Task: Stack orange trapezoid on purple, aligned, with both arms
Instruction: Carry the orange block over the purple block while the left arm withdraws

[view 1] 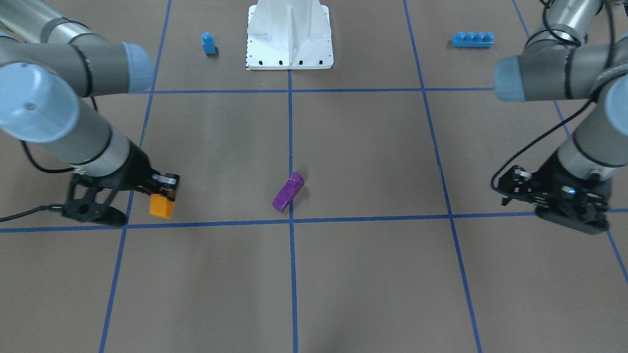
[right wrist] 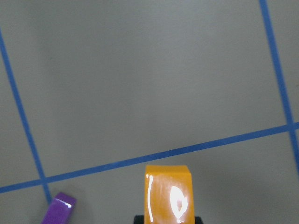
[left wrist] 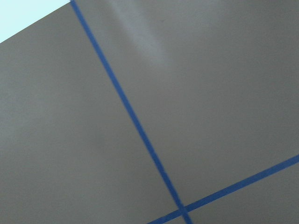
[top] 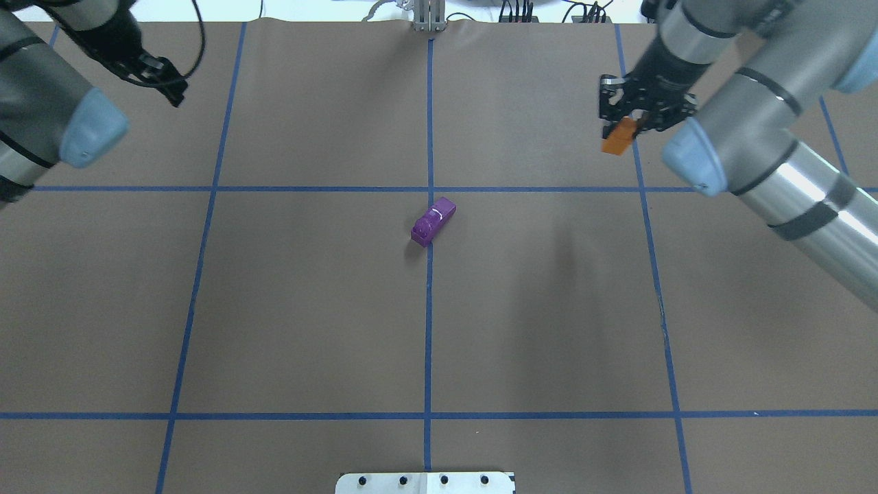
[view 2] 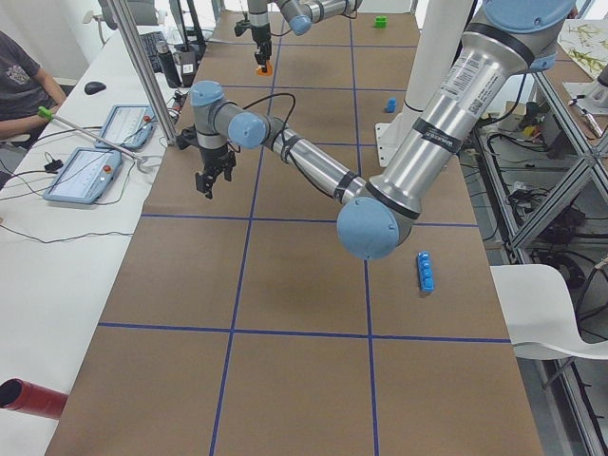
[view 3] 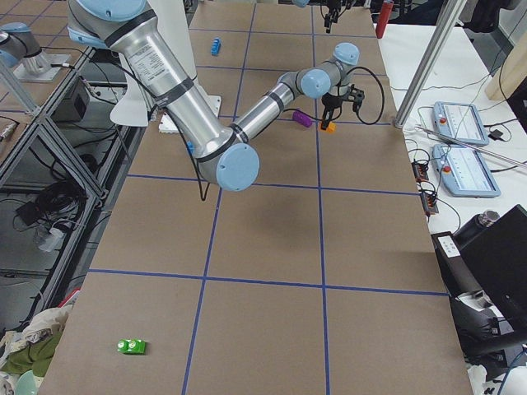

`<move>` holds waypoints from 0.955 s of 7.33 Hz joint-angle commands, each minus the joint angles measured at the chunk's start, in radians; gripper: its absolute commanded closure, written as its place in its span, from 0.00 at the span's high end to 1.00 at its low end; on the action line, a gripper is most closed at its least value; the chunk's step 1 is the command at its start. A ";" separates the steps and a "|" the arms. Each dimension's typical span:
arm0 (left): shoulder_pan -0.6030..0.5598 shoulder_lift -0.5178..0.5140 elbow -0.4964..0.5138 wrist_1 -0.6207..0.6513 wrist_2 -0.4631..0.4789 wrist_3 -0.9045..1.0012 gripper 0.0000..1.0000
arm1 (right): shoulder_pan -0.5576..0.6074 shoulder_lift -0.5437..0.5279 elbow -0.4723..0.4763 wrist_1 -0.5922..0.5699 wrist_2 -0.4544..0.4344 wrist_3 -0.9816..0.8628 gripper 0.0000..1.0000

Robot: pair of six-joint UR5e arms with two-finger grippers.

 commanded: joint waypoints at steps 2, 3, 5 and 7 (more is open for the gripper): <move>-0.142 0.118 0.015 0.070 -0.010 0.220 1.00 | -0.157 0.260 -0.192 -0.005 -0.039 0.460 0.00; -0.143 0.129 0.017 0.068 -0.010 0.220 1.00 | -0.193 0.260 -0.196 0.001 -0.065 0.590 0.00; -0.141 0.145 0.015 0.061 -0.009 0.222 1.00 | -0.253 0.262 -0.208 0.005 -0.155 0.697 0.00; -0.141 0.146 0.011 0.061 -0.010 0.220 1.00 | -0.268 0.259 -0.236 0.013 -0.178 0.763 0.00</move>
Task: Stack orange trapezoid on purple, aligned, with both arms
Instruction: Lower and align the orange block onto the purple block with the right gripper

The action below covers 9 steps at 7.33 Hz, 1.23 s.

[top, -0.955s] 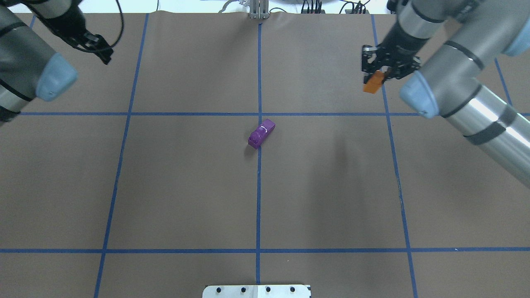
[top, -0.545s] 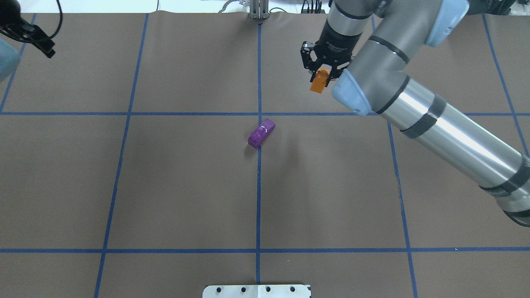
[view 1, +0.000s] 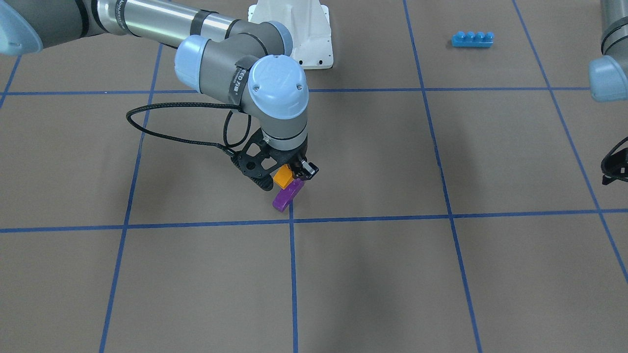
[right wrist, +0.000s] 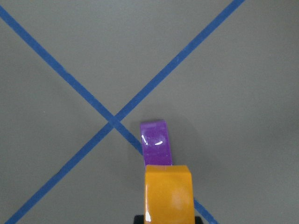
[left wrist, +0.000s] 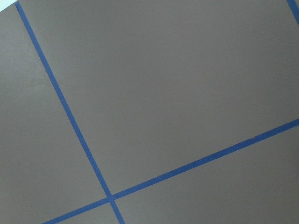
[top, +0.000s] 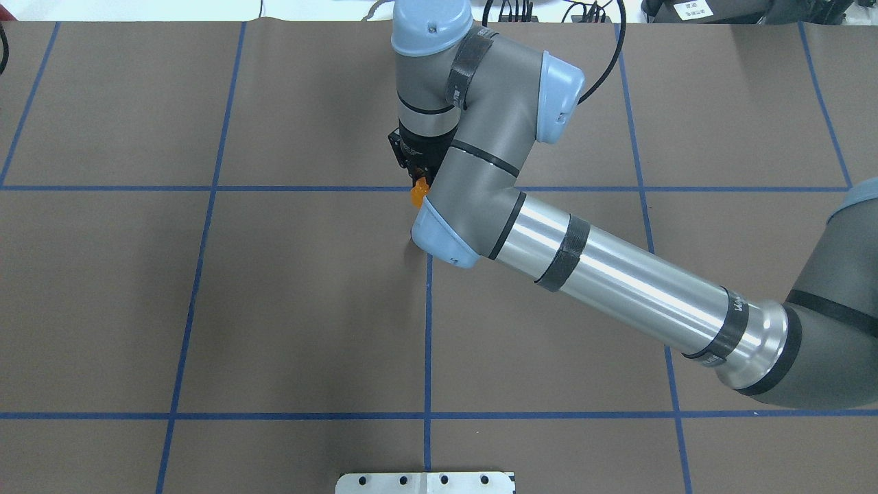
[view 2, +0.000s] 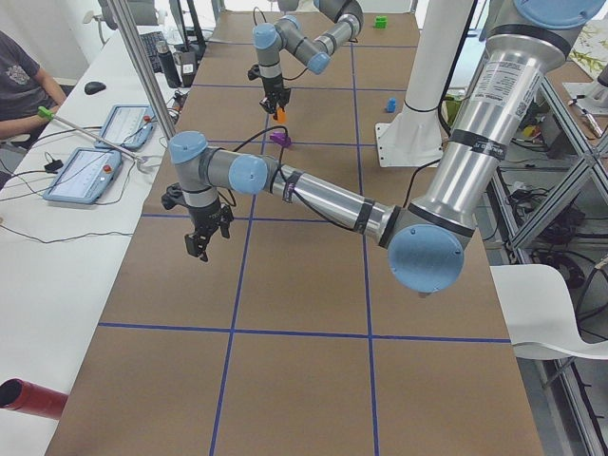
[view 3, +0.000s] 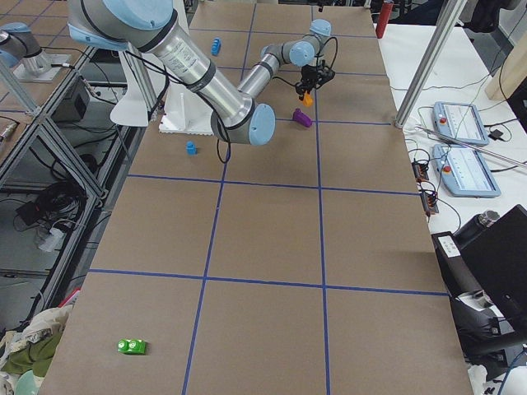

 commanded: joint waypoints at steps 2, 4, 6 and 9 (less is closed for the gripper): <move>0.001 0.002 -0.002 -0.002 0.000 -0.002 1.00 | -0.027 -0.005 -0.021 0.013 -0.021 0.063 0.00; 0.001 0.002 -0.002 -0.002 0.000 0.000 1.00 | -0.033 -0.003 -0.030 0.015 -0.023 0.063 0.00; 0.003 0.002 -0.002 -0.002 0.000 -0.005 1.00 | -0.040 -0.003 -0.035 0.015 -0.030 0.063 0.00; 0.003 0.002 -0.004 -0.002 0.000 -0.006 1.00 | -0.040 -0.003 -0.082 0.113 -0.038 0.068 0.00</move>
